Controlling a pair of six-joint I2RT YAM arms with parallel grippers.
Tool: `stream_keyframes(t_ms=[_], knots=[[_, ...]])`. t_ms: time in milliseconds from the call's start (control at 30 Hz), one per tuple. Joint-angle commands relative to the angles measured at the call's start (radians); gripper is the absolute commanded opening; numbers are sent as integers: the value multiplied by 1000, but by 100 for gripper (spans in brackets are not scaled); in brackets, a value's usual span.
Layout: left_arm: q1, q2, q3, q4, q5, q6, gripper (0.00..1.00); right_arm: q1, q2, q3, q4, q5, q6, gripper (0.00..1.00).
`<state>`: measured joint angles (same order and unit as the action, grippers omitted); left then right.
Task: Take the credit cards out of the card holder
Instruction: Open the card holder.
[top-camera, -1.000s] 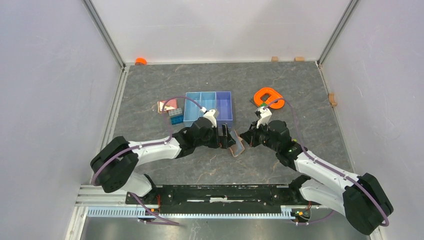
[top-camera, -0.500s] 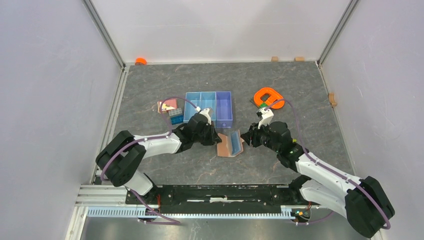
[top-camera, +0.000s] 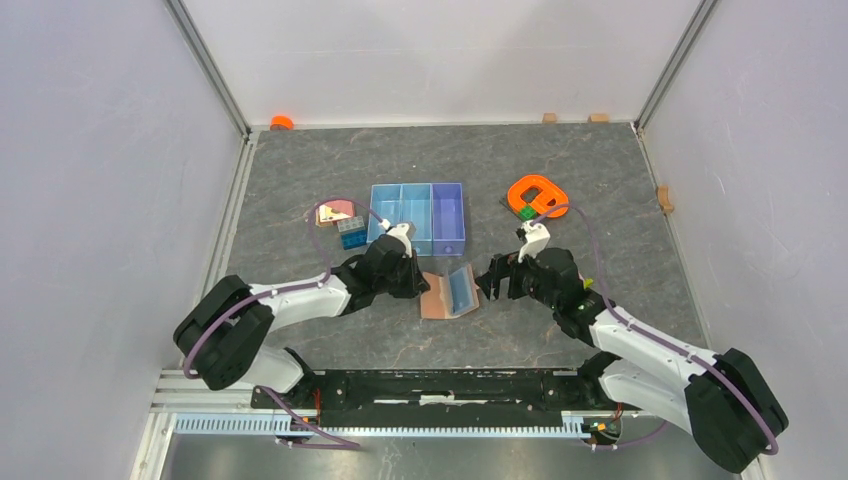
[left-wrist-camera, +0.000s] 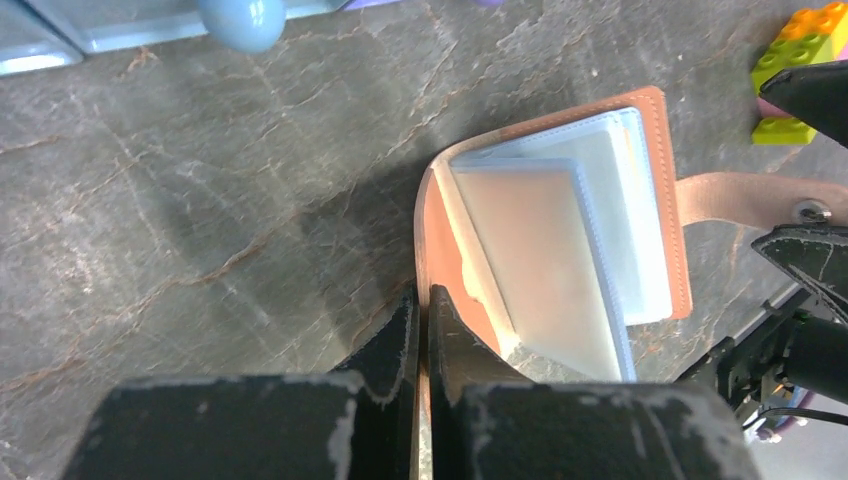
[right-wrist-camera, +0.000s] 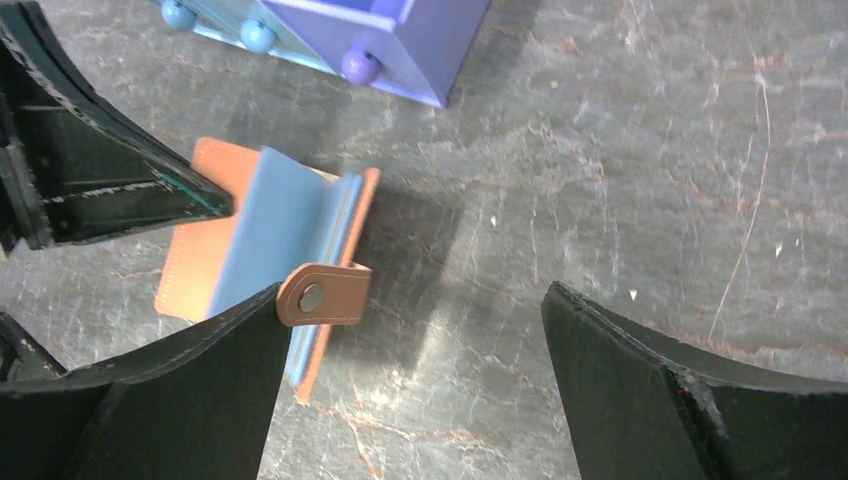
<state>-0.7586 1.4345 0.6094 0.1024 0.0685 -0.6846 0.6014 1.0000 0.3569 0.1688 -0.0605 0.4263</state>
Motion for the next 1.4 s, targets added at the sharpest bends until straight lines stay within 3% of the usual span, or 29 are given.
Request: stream_keyframes(t_ms=[0, 700, 967, 1067, 1267, 1367], knots=[[2, -29, -21, 20, -3, 60, 2, 1, -19, -66, 76, 16, 46, 98], [-1, -13, 22, 16, 112, 67, 4, 1, 100, -37, 167, -223, -1, 93], [-1, -13, 24, 16, 123, 67, 4, 1, 204, -17, 156, -199, 36, 91], [0, -11, 24, 16, 130, 66, 4, 1, 245, -26, 220, -291, 58, 77], [1, -2, 24, 36, 169, 55, 7, 1, 278, -36, 291, -383, 86, 24], [1, -16, -8, 116, 245, 31, 28, 1, 265, -38, 279, -362, 86, 11]])
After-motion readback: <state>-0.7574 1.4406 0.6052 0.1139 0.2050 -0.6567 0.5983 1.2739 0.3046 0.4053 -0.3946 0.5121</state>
